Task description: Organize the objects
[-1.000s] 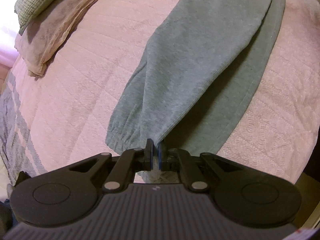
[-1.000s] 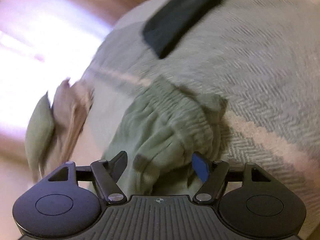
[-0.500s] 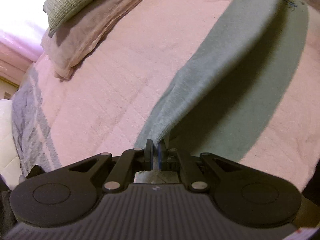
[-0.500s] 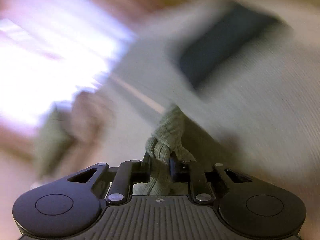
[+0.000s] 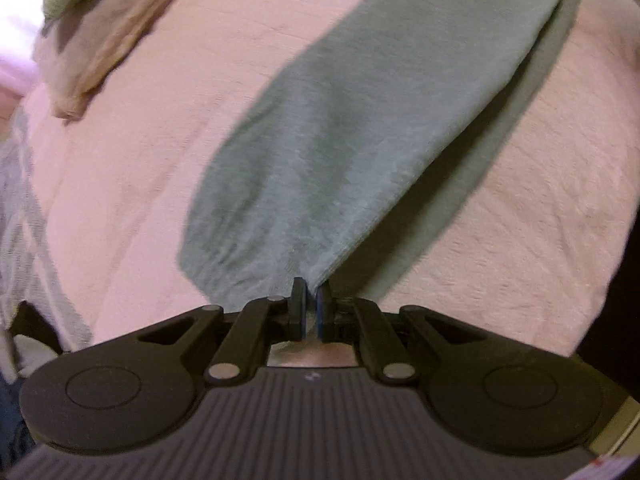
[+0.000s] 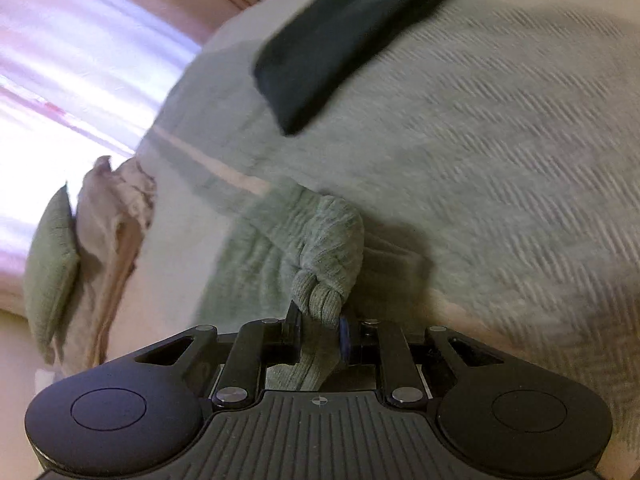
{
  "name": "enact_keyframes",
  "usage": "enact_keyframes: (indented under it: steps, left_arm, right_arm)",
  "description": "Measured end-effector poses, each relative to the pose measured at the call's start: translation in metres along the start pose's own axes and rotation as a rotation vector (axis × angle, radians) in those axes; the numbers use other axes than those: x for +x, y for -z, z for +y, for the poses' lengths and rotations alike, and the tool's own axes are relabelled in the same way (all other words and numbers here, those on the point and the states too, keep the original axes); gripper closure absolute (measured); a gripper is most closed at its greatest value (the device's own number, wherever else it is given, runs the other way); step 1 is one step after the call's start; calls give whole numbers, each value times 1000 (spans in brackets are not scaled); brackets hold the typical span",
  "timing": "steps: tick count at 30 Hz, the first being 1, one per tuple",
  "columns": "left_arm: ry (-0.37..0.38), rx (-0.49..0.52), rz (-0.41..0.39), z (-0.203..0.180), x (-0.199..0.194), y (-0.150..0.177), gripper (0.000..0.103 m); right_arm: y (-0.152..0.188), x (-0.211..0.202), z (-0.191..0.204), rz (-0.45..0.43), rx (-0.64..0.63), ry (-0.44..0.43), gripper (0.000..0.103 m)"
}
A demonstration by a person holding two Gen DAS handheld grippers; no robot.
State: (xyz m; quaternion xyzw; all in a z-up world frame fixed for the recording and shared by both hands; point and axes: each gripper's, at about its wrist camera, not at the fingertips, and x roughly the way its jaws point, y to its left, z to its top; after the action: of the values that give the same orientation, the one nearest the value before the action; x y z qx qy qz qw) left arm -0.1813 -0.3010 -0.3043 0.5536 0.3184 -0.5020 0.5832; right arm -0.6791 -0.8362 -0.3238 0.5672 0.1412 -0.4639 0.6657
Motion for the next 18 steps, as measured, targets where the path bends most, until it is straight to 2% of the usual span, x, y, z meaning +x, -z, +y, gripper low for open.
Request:
enact_keyframes:
  steps: [3,6,9,13,18]
  left_arm:
    - [-8,37,9,7,-4,-2,100]
    - [-9,8,3,10,-7,2,100]
    - [-24,8,-5,1,-4,10,100]
    - [-27,32,-27,-11,0,15,100]
    - [16,92,-17,-31,8,29,100]
  right_arm:
    - [-27,0,44,-12,-83,-54,89]
    - [-50,-3,96,-26,-181,-88,89]
    - [-48,-11,120,-39,-219,-80,89]
    - [-24,-24,78,-41,-160,-21,89]
    - [13,-30,-9,12,-12,110,89]
